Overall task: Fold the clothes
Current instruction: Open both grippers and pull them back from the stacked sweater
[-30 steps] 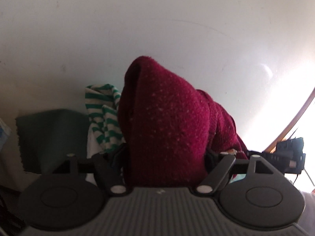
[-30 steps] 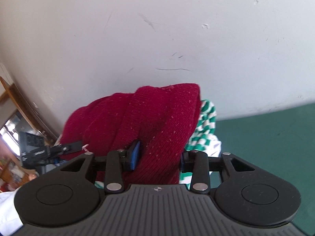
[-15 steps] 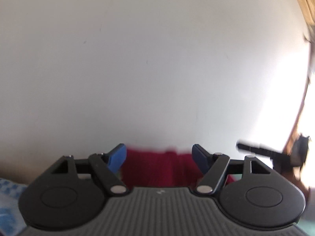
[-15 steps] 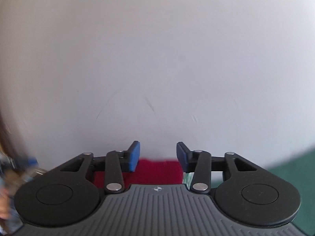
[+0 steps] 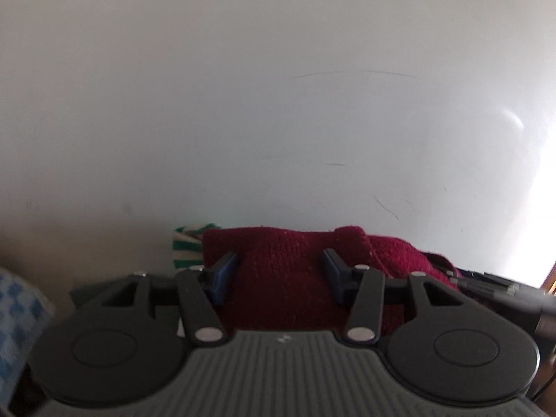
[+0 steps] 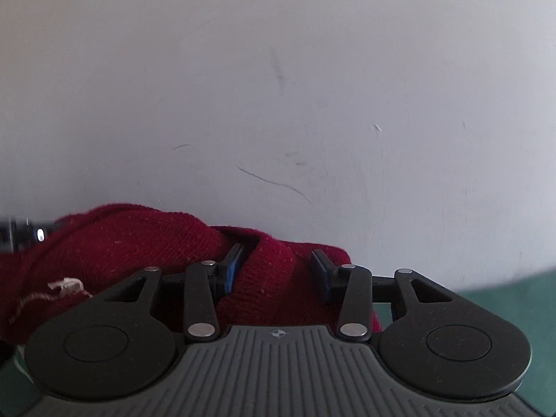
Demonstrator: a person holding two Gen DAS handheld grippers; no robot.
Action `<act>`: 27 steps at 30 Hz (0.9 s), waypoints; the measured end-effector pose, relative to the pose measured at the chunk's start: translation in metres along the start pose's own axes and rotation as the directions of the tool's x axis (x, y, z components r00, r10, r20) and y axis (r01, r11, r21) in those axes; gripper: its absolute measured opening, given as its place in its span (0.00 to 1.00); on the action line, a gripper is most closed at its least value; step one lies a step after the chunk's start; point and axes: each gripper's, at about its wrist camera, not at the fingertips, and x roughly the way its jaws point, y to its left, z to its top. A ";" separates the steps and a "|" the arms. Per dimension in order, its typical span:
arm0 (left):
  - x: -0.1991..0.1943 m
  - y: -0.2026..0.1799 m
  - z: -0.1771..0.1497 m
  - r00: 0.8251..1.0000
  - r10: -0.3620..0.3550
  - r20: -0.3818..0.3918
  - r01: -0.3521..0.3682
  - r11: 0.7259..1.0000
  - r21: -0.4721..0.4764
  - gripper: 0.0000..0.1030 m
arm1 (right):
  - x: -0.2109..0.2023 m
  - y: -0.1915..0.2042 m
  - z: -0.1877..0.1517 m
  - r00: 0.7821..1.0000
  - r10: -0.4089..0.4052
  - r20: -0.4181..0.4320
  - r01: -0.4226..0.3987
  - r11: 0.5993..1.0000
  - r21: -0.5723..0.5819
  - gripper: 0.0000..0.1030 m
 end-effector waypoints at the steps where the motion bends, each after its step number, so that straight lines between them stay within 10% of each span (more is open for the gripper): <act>1: 0.004 -0.003 -0.003 1.000 0.005 0.007 -0.005 1.000 0.016 0.51 | 0.001 -0.001 -0.007 1.000 -0.012 0.008 0.012 1.000 -0.013 0.41; 9: -0.009 -0.001 0.021 0.994 0.110 -0.014 -0.109 0.993 0.048 0.81 | -0.010 -0.002 0.035 0.999 -0.019 -0.033 0.019 1.000 -0.004 0.49; 13: -0.060 -0.002 0.033 0.987 0.161 0.010 -0.162 0.986 0.031 0.92 | -0.083 -0.012 0.049 0.999 0.024 0.040 -0.030 0.988 0.150 0.65; 20: -0.187 -0.027 -0.025 0.989 0.147 -0.004 -0.145 0.981 0.132 0.98 | -0.210 -0.003 -0.013 0.967 0.009 -0.256 0.039 0.983 0.181 0.68; 27: -0.274 -0.084 -0.091 0.963 0.149 -0.224 -0.130 0.987 0.097 0.98 | -0.247 0.016 -0.048 0.908 -0.087 -0.409 0.150 0.981 0.125 0.73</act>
